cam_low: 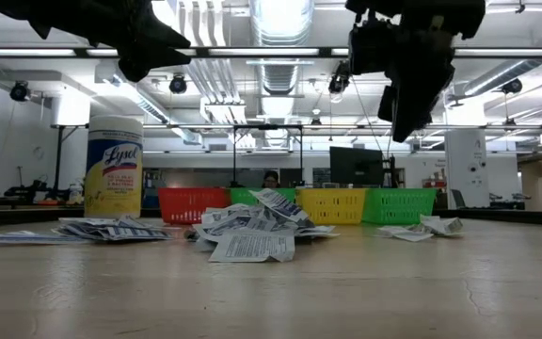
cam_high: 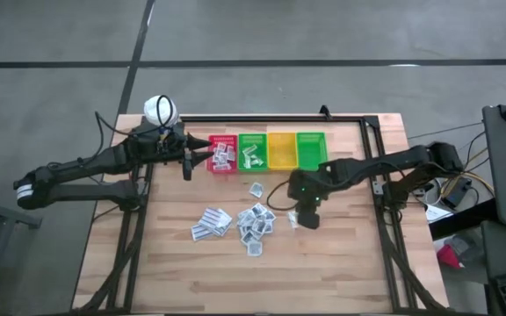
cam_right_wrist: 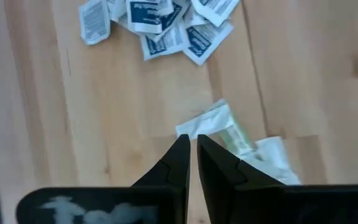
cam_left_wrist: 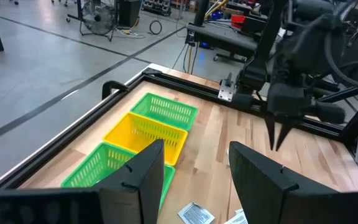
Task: Pick & Place First Aid Supplies
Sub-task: Put the green bandage into the left green bin
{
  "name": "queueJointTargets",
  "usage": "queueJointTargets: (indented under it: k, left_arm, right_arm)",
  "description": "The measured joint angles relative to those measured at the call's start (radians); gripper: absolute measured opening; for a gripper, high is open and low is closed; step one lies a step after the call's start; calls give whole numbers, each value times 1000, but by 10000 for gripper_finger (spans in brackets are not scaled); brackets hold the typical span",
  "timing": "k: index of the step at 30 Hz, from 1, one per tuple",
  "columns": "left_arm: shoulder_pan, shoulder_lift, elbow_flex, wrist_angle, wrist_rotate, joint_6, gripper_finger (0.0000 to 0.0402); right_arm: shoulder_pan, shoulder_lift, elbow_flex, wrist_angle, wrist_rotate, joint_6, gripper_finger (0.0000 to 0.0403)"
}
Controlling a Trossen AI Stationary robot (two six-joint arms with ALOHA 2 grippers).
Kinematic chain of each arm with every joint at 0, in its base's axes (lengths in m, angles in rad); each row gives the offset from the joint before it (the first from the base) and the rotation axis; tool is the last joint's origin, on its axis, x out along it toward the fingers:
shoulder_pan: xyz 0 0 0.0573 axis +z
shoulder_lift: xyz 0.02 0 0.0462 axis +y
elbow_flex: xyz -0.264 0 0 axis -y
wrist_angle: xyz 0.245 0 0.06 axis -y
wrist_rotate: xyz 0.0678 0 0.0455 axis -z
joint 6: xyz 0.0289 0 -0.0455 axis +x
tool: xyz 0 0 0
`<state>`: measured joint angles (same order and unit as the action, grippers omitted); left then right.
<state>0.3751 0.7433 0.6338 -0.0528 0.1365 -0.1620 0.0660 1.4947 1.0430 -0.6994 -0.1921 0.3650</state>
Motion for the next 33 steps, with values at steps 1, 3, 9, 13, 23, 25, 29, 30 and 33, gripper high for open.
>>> queueJointTargets:
  k: [1,3,9,13,23,25,29,30,33]
  left_arm:
    - [0,0,0,0,0,0,175]
    - [0,0,0,0,0,1,175]
    - [0,0,0,0,0,13,175]
    - [0,0,0,0,0,49,175]
    - [0,0,0,0,0,103,175]
    - [0,0,0,0,0,107,175]
    - [0,0,0,0,0,108,175]
    - [0,0,0,0,0,108,175]
    - [0,0,0,0,0,108,175]
  right_arm:
    - [10,11,8,-4,0,21,29]
    - [26,32,23,0,0,63,29]
    - [56,93,42,-10,-1,201,29]
    - [63,125,43,-4,-50,286,29]
    - [65,167,36,0,-69,402,90]
    - [65,167,36,3,-62,433,107]
    - [68,167,28,2,-17,515,132]
    - [67,167,27,4,-16,535,136]
    - [68,167,19,8,-13,582,141]
